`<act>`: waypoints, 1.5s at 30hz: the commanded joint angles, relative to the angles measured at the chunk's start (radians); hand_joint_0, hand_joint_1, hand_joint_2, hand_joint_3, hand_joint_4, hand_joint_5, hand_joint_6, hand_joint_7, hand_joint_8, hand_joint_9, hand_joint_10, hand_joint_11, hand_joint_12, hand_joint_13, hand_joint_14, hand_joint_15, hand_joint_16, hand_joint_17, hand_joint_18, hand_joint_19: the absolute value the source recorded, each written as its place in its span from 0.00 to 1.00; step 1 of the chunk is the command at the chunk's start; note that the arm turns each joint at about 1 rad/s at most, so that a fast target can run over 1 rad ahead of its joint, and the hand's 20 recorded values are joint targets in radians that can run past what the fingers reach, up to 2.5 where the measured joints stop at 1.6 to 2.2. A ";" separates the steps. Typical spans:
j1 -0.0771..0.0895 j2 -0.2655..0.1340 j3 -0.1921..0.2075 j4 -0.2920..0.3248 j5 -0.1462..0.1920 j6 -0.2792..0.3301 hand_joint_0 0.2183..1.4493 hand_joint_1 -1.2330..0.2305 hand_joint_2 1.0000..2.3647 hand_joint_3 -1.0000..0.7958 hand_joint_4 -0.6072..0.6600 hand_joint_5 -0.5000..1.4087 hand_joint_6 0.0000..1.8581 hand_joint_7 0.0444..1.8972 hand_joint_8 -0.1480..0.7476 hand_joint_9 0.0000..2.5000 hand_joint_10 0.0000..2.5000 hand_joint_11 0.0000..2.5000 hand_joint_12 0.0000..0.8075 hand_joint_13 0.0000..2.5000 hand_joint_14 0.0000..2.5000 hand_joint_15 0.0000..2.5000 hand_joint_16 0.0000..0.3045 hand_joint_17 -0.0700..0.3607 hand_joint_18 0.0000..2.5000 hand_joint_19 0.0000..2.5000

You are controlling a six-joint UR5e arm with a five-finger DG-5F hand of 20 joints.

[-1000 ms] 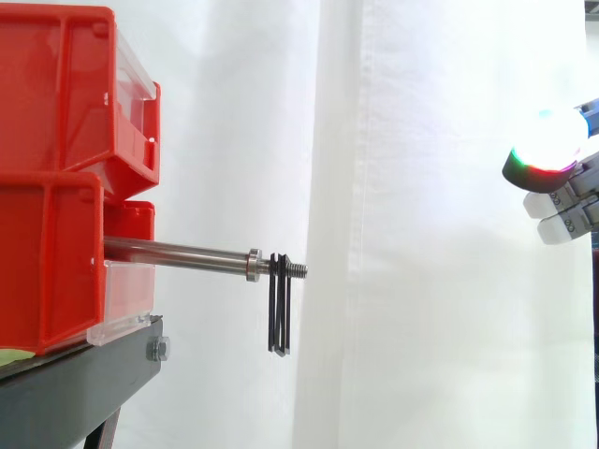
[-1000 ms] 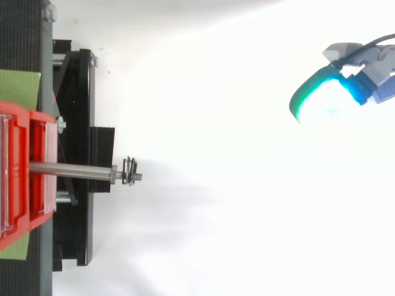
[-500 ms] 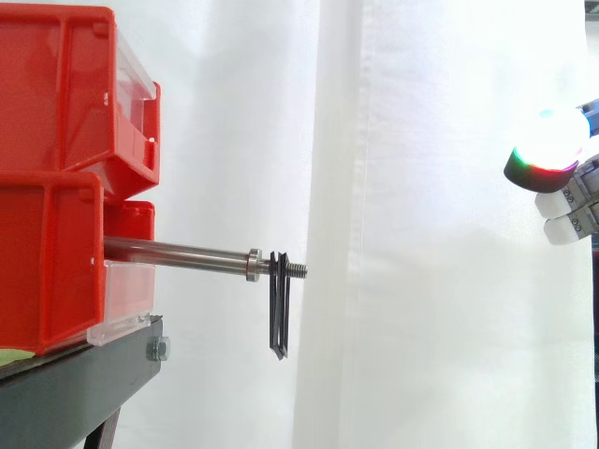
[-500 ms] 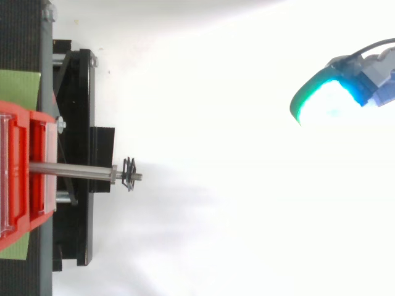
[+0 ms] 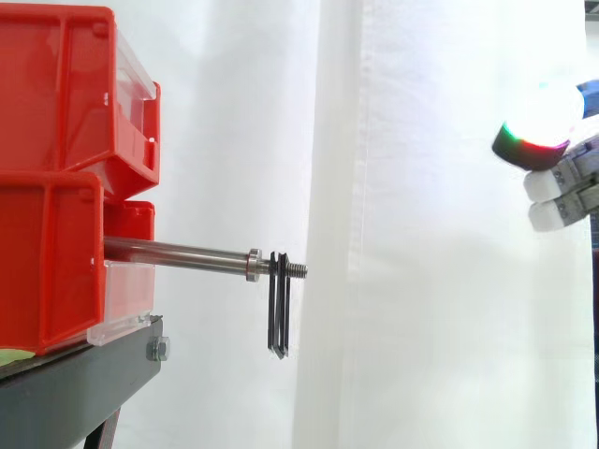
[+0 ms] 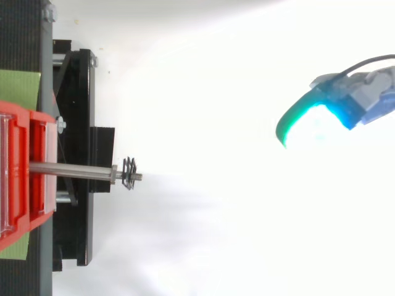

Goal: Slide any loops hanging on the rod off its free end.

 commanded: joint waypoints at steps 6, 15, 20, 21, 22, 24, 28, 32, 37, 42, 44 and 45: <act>0.000 -0.048 -0.008 0.055 -0.015 -0.005 0.28 0.47 0.00 0.31 0.65 0.14 0.27 0.30 0.46 0.15 0.00 0.00 0.35 0.12 0.00 0.00 0.14 0.39 0.20 0.10; 0.008 -0.048 -0.149 0.323 -0.008 -0.011 0.28 0.47 0.00 0.31 0.65 0.14 0.27 0.31 0.47 0.17 0.00 0.00 0.35 0.12 0.00 0.00 0.14 0.39 0.20 0.10; 0.023 -0.050 -0.228 0.495 0.046 -0.019 0.28 0.47 0.00 0.31 0.66 0.14 0.27 0.31 0.47 0.17 0.00 0.00 0.35 0.13 0.00 0.00 0.14 0.39 0.21 0.11; 0.025 -0.048 -0.232 0.501 0.054 -0.024 0.28 0.47 0.00 0.31 0.66 0.14 0.27 0.31 0.47 0.17 0.00 0.00 0.35 0.13 0.00 0.00 0.14 0.39 0.21 0.11; 0.026 -0.053 -0.233 0.506 0.060 -0.030 0.28 0.47 0.00 0.31 0.66 0.14 0.27 0.31 0.47 0.17 0.00 0.00 0.35 0.13 0.00 0.00 0.14 0.39 0.21 0.11; 0.026 -0.085 -0.233 0.507 0.067 -0.040 0.28 0.47 0.00 0.31 0.66 0.14 0.27 0.31 0.47 0.17 0.00 0.00 0.35 0.13 0.00 0.00 0.15 0.40 0.21 0.11; 0.028 -0.158 -0.232 0.527 0.061 -0.025 0.28 0.47 0.00 0.31 0.66 0.14 0.27 0.31 0.47 0.17 0.00 0.00 0.36 0.13 0.00 0.00 0.15 0.40 0.21 0.11; 0.028 -0.218 -0.232 0.627 0.060 -0.001 0.28 0.47 0.00 0.31 0.66 0.15 0.27 0.31 0.47 0.17 0.00 0.00 0.36 0.13 0.00 0.00 0.15 0.40 0.21 0.11; 0.030 -0.310 -0.205 0.730 0.060 0.052 0.28 0.47 0.00 0.31 0.66 0.15 0.27 0.32 0.47 0.18 0.00 0.00 0.36 0.13 0.00 0.00 0.15 0.40 0.21 0.11; 0.031 -0.321 -0.192 0.731 0.064 0.058 0.29 0.47 0.00 0.31 0.66 0.15 0.27 0.32 0.47 0.18 0.00 0.00 0.36 0.13 0.00 0.00 0.15 0.40 0.22 0.11; 0.031 -0.321 -0.190 0.734 0.067 0.056 0.28 0.47 0.00 0.31 0.66 0.15 0.27 0.32 0.47 0.18 0.00 0.00 0.36 0.13 0.00 0.00 0.15 0.40 0.22 0.11; 0.033 -0.323 -0.190 0.734 0.069 0.055 0.28 0.47 0.00 0.31 0.66 0.15 0.27 0.32 0.47 0.18 0.00 0.00 0.36 0.13 0.00 0.00 0.15 0.40 0.22 0.11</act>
